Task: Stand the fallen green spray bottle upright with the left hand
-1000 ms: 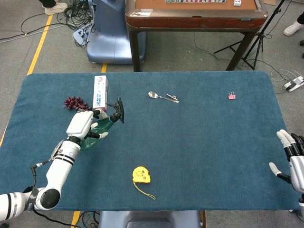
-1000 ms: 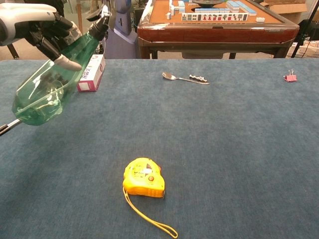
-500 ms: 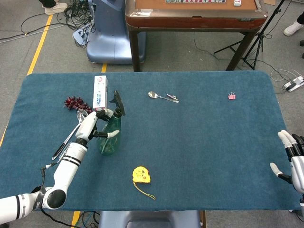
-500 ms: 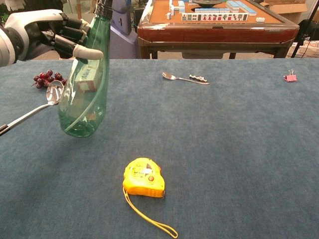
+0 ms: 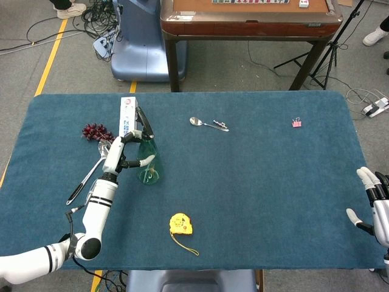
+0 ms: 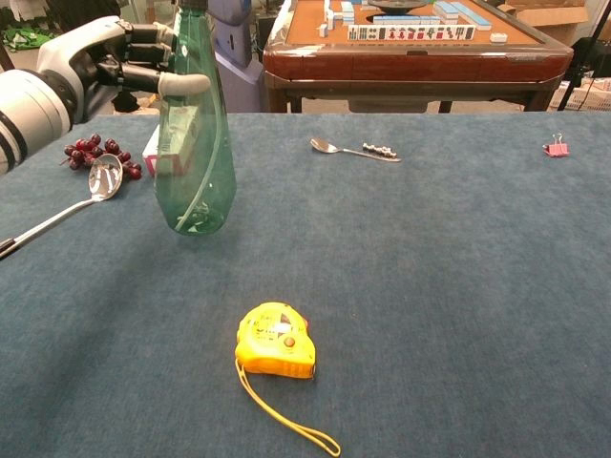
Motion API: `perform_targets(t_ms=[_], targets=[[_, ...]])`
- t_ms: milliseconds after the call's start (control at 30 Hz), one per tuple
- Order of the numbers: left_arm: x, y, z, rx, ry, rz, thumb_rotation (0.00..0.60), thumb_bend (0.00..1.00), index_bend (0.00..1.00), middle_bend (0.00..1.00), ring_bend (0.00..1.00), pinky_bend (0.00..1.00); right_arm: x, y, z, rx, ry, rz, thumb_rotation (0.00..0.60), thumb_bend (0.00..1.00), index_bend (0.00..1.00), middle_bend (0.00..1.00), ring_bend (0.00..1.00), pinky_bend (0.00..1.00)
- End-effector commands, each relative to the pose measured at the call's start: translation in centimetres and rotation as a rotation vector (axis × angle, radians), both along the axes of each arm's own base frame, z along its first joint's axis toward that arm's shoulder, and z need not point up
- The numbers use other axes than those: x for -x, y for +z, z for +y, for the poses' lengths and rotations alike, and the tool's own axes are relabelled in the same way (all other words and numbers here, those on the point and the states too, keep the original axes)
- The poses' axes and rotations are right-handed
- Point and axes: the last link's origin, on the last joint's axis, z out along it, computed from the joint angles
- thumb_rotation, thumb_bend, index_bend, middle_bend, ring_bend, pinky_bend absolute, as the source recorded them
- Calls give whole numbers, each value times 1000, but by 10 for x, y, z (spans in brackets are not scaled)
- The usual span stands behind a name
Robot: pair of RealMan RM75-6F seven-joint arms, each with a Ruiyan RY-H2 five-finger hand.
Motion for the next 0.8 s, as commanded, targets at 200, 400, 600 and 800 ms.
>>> perform_targets(t_ms=[200, 400, 600, 800], targets=[[16, -21, 4, -21, 13, -10, 600, 311, 514, 506, 312, 264, 0, 0, 0, 0, -2, 1, 600, 204, 96, 121, 74, 107], [26, -21, 1, -2, 10, 2, 600, 318, 451, 425, 257, 226, 0, 1, 0, 1, -1, 2, 600, 204, 96, 121, 74, 107], [30, -14, -7, -8, -30, 31, 600, 321, 346, 290, 160, 175, -1, 1, 1, 5, 2, 2, 600, 204, 96, 121, 76, 107], [35, -4, -15, 26, -30, 63, 600, 320, 143, 156, 60, 118, -2, 1, 2, 5, 6, 0, 600, 204, 96, 121, 76, 107]])
